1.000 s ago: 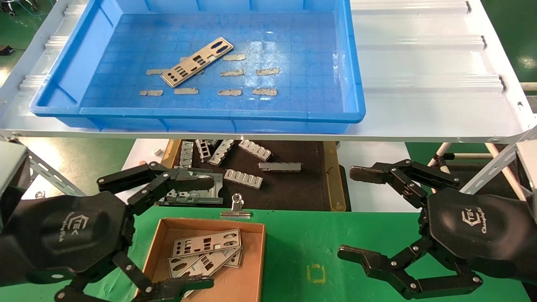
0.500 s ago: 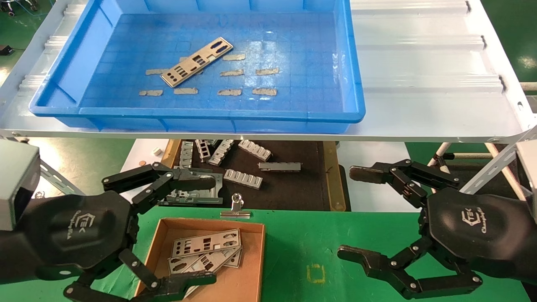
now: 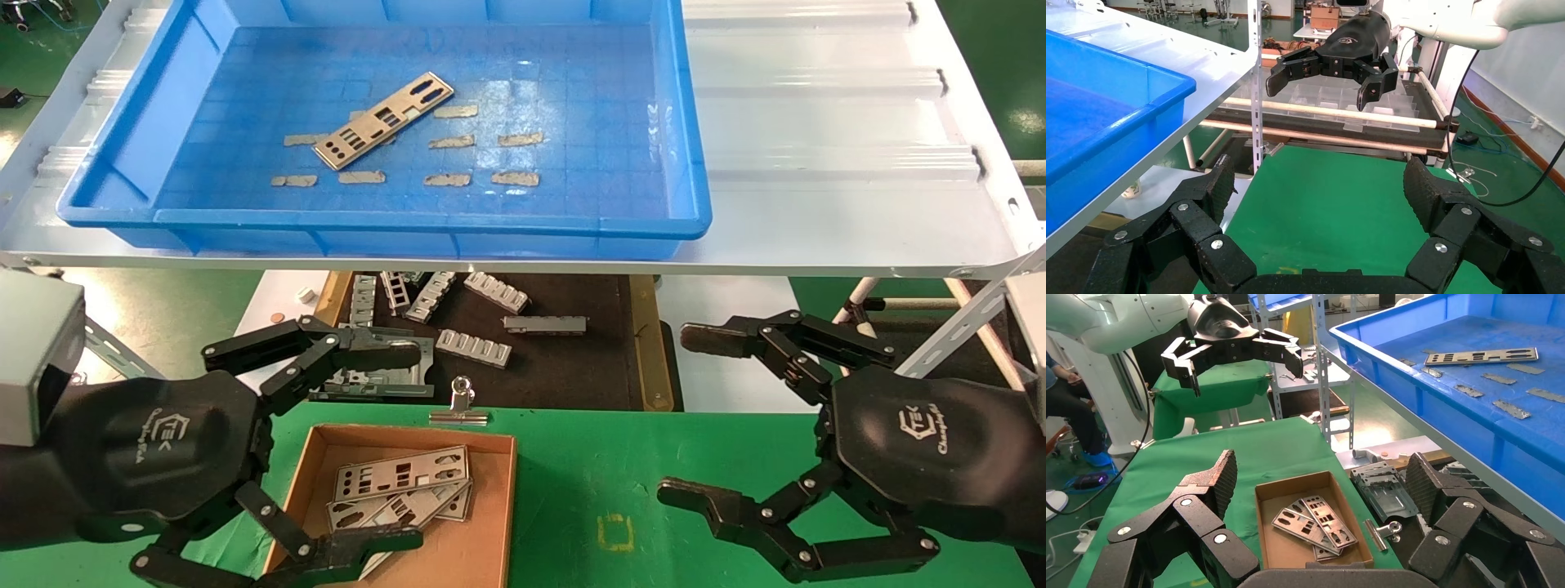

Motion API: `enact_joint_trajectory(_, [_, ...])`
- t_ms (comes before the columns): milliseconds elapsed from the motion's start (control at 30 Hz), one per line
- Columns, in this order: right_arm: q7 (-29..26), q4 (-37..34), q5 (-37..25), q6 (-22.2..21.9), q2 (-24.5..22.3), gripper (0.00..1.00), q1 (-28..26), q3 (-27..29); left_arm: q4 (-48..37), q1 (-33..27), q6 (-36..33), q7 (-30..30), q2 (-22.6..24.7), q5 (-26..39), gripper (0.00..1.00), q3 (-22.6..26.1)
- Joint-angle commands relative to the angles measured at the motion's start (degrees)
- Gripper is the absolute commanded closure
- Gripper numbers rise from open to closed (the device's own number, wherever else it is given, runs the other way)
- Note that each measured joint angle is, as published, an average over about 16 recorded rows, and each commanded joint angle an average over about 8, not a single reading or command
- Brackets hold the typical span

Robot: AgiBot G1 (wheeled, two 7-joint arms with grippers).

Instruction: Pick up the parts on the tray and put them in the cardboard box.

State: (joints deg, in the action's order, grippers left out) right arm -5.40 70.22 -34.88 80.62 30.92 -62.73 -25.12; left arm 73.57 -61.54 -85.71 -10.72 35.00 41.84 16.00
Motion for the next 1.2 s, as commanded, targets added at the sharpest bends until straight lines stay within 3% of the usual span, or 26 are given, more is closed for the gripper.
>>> enact_joint_trajectory(33, [0.0,0.0,0.0,0.0,0.0,0.0,0.0,0.0,-0.03,-0.02,0.01,0.01,0.01,0.02,0.0,0.03])
enact_joint_trajectory(1200, [0.0,0.0,-0.01,0.0,0.0,0.0,0.0,0.0,-0.17,-0.1,0.08,0.09,0.08,0.11,0.0,0.18])
